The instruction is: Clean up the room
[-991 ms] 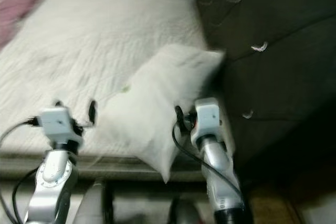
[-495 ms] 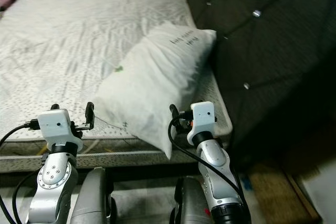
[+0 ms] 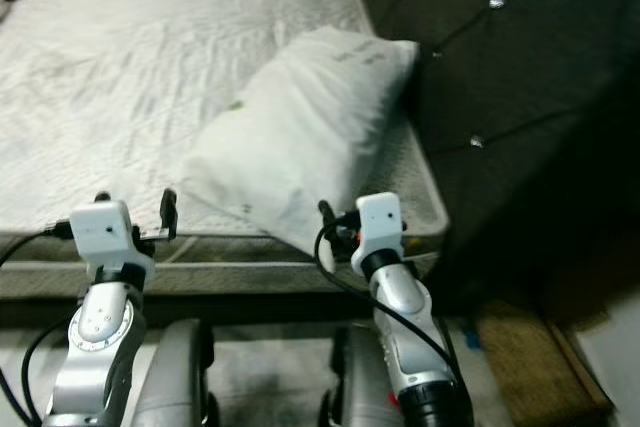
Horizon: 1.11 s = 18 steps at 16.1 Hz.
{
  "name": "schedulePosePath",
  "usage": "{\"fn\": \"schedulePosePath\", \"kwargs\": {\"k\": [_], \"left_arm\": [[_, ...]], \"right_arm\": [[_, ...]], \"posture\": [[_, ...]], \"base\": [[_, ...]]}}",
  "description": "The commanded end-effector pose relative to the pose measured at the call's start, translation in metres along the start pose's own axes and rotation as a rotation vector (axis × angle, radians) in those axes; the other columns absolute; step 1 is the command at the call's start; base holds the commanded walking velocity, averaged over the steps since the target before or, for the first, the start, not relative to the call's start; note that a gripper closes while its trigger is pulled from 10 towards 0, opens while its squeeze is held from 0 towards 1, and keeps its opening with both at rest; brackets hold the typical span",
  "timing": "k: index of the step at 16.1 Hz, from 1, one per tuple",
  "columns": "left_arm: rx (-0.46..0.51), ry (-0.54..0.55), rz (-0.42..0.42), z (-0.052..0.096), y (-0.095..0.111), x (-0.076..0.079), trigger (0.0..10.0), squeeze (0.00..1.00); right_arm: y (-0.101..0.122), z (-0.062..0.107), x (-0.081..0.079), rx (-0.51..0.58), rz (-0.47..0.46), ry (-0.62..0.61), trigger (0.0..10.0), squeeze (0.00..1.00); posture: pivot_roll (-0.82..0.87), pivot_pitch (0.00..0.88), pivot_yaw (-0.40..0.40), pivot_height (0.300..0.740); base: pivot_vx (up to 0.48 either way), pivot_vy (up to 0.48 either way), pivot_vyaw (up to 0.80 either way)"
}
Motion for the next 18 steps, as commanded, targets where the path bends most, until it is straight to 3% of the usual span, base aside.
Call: {"fn": "schedulePosePath", "kwargs": {"k": [1, 8, 18], "left_arm": [[-0.007, -0.006, 0.008, 0.0026, -0.0015, 0.0024, 10.0, 0.0], [-0.009, -0.016, 0.014, 0.0026, -0.004, 0.0049, 10.0, 0.0], [0.002, -0.037, 0.023, 0.0004, -0.004, 0.0084, 10.0, 0.0]], "right_arm": [[0.0014, -0.0008, -0.0001, 0.005, 0.01, 0.004, 10.0, 0.0], [-0.0016, -0.0021, -0.0003, 0.005, -0.028, 0.011, 10.0, 0.0], [-0.0027, -0.0047, -0.0017, 0.006, -0.04, 0.02, 10.0, 0.0]], "posture": [[0.03, 0.149, -0.077, 0.58], [0.03, 0.132, -0.077, 0.58], [0.03, 0.115, -0.076, 0.58]], "base": [[0.0, 0.0, 0.79], [0.041, 0.0, 0.0], [0.397, 0.0, 0.0]]}}
Point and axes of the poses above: a point about 5 cm out from each wrist's last joint towards the gripper, its own z axis pointing back from the gripper into the wrist, its own y axis along the axis of the wrist's last joint, x = y × z, the point moved 3 cm from there along -z, pointing out of the wrist towards the gripper, and after that the axes turned 15 degrees about -z, right-handed, at the moved point
